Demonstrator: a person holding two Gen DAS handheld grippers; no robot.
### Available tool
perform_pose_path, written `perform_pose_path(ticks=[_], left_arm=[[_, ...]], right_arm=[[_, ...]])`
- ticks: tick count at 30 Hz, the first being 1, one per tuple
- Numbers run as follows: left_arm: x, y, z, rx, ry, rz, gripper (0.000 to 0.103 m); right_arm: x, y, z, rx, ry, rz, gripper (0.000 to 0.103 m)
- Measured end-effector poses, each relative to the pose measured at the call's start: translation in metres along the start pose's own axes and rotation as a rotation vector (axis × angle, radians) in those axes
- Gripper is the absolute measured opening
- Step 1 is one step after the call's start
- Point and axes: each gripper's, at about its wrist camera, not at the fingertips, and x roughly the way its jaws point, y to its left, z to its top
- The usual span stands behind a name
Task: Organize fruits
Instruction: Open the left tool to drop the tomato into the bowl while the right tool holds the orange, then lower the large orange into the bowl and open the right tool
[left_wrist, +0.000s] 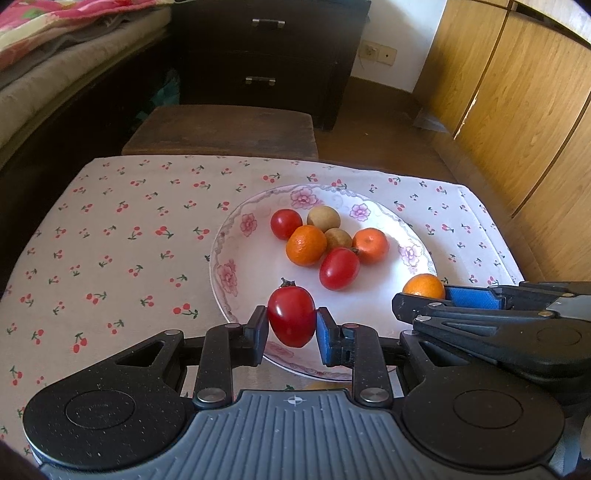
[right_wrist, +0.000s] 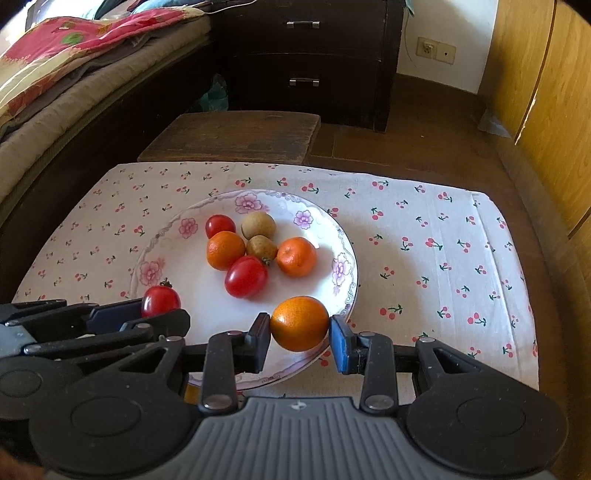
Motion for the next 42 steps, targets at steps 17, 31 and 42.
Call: perform_pose_path(ticks=[17,31,42], left_arm=[[-0.002,0.0,0.0,0.013,-0.009,0.017,0.035],[-0.008,0.001,0.001,0.005,-0.021,0.015,0.04],[-0.014,0.005,0.003,-0.009,-0.032,0.011,0.044]], right_arm=[[-0.001,0.001,0.0,-0.002,-0.006,0.004,0.037],[-0.007,0.002,0.002,0.007,-0.018,0.007,0.037],[-0.012,-0.001,0.003,0.041,-0.02,0.041,0.037]])
